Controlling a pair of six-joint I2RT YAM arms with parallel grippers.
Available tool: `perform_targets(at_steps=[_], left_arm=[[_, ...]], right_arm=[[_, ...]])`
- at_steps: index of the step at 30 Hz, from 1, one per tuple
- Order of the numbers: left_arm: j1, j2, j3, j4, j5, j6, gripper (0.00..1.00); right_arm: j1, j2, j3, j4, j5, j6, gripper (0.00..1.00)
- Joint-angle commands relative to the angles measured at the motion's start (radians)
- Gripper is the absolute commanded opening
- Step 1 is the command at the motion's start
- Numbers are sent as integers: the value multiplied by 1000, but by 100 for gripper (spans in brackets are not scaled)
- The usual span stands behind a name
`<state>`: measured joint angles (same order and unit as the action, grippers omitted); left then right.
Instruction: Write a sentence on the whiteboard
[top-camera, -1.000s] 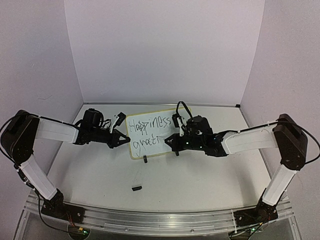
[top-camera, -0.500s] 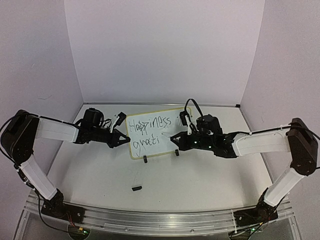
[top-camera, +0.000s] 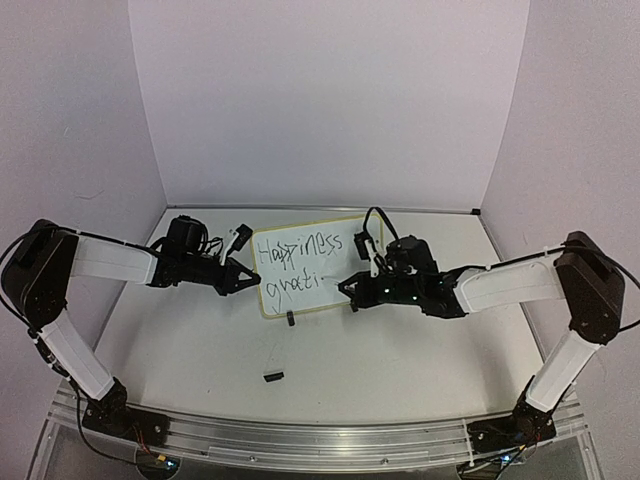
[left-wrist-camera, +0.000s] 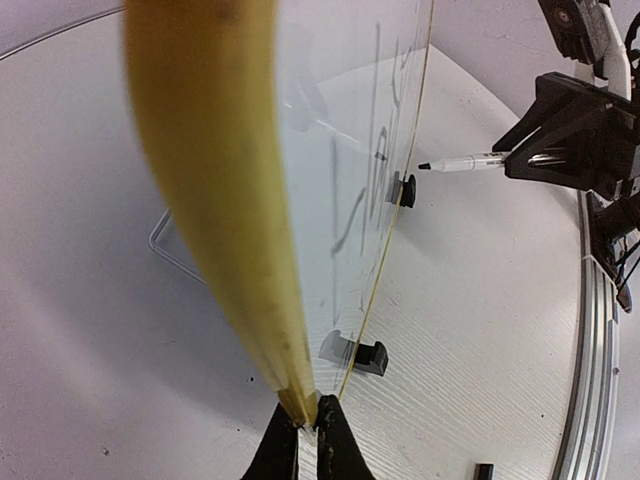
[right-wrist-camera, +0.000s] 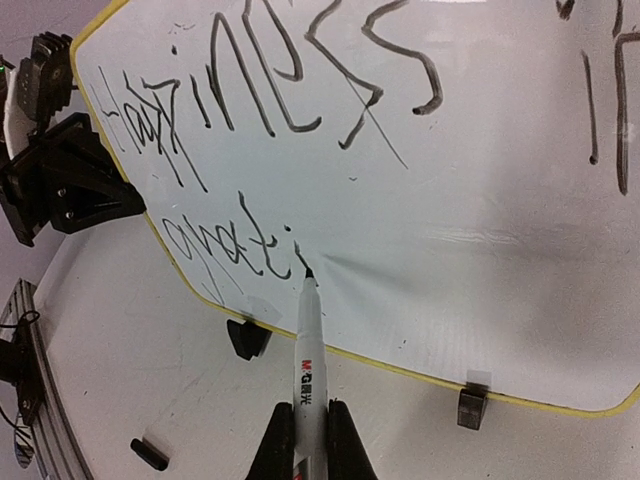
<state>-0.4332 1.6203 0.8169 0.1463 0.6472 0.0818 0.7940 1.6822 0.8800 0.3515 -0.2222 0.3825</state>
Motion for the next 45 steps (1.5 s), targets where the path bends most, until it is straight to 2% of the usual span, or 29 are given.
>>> perform_targets(at_steps=[1, 17, 35, 45], left_arm=[[4, 0, 31, -29, -94, 34, 0], [5, -3, 28, -27, -94, 35, 0], [5, -2, 31, -29, -94, 36, 0], [5, -2, 33, -33, -95, 37, 0]], right_arm=[[-5, 27, 45, 34, 0, -7, 0], [-22, 61, 74, 44, 9, -6, 0], [-22, 65, 13, 29, -10, 34, 0], [-22, 15, 34, -20, 27, 8, 0]])
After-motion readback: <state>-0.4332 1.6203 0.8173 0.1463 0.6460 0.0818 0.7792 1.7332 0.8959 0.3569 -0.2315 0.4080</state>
